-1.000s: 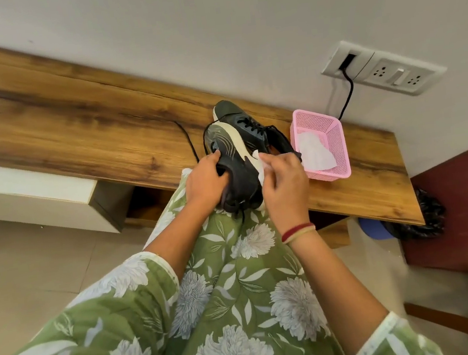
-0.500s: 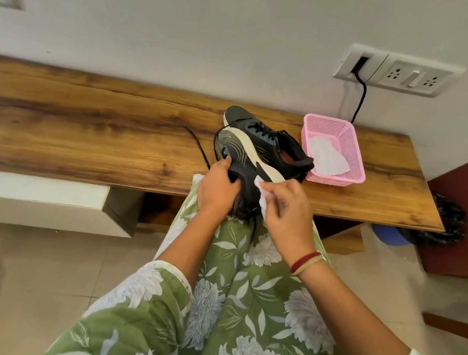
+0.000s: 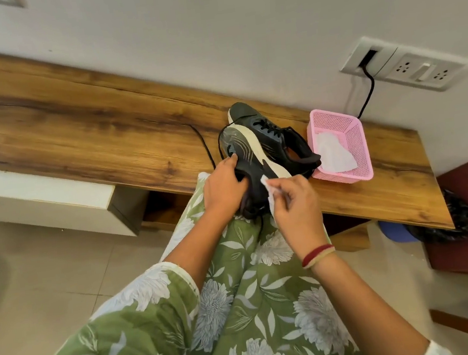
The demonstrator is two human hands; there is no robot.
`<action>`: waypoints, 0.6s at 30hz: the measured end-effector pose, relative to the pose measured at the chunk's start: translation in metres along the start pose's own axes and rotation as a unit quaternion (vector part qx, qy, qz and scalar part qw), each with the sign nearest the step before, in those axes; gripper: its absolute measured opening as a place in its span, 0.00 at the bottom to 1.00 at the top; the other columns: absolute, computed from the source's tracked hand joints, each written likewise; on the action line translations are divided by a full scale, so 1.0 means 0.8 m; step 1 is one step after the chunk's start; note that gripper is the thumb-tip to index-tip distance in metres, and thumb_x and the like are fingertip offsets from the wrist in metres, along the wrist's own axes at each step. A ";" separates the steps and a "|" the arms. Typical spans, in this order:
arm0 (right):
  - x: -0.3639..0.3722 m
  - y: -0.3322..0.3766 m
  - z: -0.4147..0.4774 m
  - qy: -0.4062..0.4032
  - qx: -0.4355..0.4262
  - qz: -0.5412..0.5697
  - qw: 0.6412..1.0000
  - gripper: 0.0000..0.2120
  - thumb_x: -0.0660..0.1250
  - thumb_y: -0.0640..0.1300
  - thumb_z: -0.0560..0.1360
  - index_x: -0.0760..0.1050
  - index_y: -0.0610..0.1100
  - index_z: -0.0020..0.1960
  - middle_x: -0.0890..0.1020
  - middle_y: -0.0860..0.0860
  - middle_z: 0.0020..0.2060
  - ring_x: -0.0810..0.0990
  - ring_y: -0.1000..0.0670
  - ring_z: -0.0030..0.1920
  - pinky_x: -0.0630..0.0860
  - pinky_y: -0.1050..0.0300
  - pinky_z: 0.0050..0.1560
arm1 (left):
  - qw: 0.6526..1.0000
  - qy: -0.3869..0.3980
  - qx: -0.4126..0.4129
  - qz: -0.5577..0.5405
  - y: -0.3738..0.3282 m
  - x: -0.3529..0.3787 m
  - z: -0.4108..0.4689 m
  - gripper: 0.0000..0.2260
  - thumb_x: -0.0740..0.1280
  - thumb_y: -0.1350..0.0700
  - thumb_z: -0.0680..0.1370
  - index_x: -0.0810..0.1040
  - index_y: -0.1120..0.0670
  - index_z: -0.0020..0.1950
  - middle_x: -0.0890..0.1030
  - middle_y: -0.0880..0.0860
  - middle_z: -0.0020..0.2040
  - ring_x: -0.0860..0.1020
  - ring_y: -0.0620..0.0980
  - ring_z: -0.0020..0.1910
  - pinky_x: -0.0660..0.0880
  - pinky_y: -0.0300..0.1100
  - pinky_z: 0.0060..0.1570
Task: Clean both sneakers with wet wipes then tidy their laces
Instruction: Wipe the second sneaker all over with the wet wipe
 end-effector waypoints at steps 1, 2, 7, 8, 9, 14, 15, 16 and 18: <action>0.007 0.005 -0.003 0.018 -0.012 -0.016 1.000 0.11 0.63 0.35 0.75 0.80 0.42 0.54 0.71 0.51 0.44 0.73 0.51 0.44 0.72 0.57 0.47 | 1.000 0.002 0.000 0.000 0.000 0.001 0.000 0.26 0.65 0.57 0.76 0.65 0.53 0.74 0.72 0.53 0.70 0.73 0.54 0.64 0.73 0.50 0.59; 0.018 0.011 -0.010 0.050 -0.035 -0.027 0.998 0.11 0.63 0.35 0.75 0.80 0.41 0.54 0.71 0.51 0.43 0.73 0.51 0.43 0.71 0.58 0.46 | 1.000 0.003 0.000 0.001 0.001 0.001 0.000 0.26 0.65 0.58 0.76 0.65 0.53 0.74 0.72 0.54 0.70 0.73 0.54 0.64 0.73 0.50 0.59; 0.002 0.007 0.020 0.082 0.009 0.035 0.996 0.10 0.64 0.37 0.76 0.80 0.47 0.52 0.76 0.50 0.48 0.74 0.55 0.44 0.71 0.65 0.45 | 1.000 -0.002 0.004 0.012 -0.001 -0.001 0.000 0.26 0.65 0.56 0.77 0.64 0.53 0.74 0.70 0.53 0.71 0.72 0.53 0.66 0.71 0.48 0.60; -0.011 0.000 0.044 0.052 0.031 0.035 0.998 0.10 0.63 0.37 0.76 0.80 0.47 0.52 0.77 0.50 0.50 0.74 0.55 0.47 0.69 0.67 0.45 | 1.000 -0.003 0.007 0.015 -0.003 -0.001 0.000 0.26 0.65 0.56 0.77 0.64 0.53 0.74 0.70 0.53 0.71 0.72 0.53 0.66 0.71 0.48 0.60; -0.019 -0.006 0.069 0.036 0.040 0.015 0.998 0.10 0.63 0.38 0.77 0.80 0.46 0.53 0.79 0.50 0.51 0.76 0.54 0.49 0.68 0.68 0.47 | 1.000 -0.002 0.007 0.016 -0.004 0.000 0.000 0.26 0.65 0.56 0.77 0.64 0.53 0.74 0.70 0.53 0.71 0.72 0.54 0.66 0.71 0.48 0.59; 0.033 -0.027 0.138 0.198 0.053 -0.135 0.969 0.11 0.62 0.36 0.77 0.80 0.43 0.55 0.81 0.47 0.54 0.78 0.49 0.53 0.70 0.61 0.52 | 1.000 -0.004 0.008 0.024 -0.006 -0.002 -0.002 0.26 0.65 0.56 0.77 0.63 0.54 0.75 0.69 0.53 0.71 0.72 0.54 0.65 0.71 0.48 0.60; 0.040 -0.025 0.140 0.222 0.042 -0.159 0.961 0.11 0.61 0.36 0.77 0.80 0.43 0.55 0.81 0.46 0.54 0.78 0.48 0.54 0.70 0.60 0.53 | 1.000 -0.004 0.010 0.028 -0.006 -0.002 -0.002 0.26 0.65 0.56 0.77 0.63 0.54 0.75 0.70 0.53 0.71 0.72 0.54 0.65 0.71 0.48 0.60; 0.044 -0.022 0.141 0.237 0.032 -0.177 0.955 0.12 0.61 0.36 0.77 0.80 0.42 0.55 0.81 0.45 0.54 0.78 0.47 0.55 0.71 0.59 0.54 | 0.999 -0.003 0.010 0.034 -0.007 -0.002 -0.002 0.26 0.65 0.56 0.77 0.63 0.54 0.75 0.70 0.53 0.71 0.73 0.54 0.65 0.71 0.48 0.59; 0.043 -0.014 0.135 0.246 0.012 -0.204 0.948 0.12 0.61 0.35 0.76 0.80 0.42 0.56 0.81 0.45 0.55 0.78 0.45 0.56 0.72 0.56 0.57 | 0.999 -0.005 0.007 0.046 -0.007 -0.002 -0.002 0.26 0.64 0.57 0.77 0.63 0.53 0.75 0.70 0.53 0.71 0.73 0.55 0.64 0.71 0.48 0.59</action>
Point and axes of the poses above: each hand's wrist, its own z-axis towards the middle knuckle, its own x-axis out of the palm, y = z × x, the point moved 8 cm from there along z, towards the middle knuckle
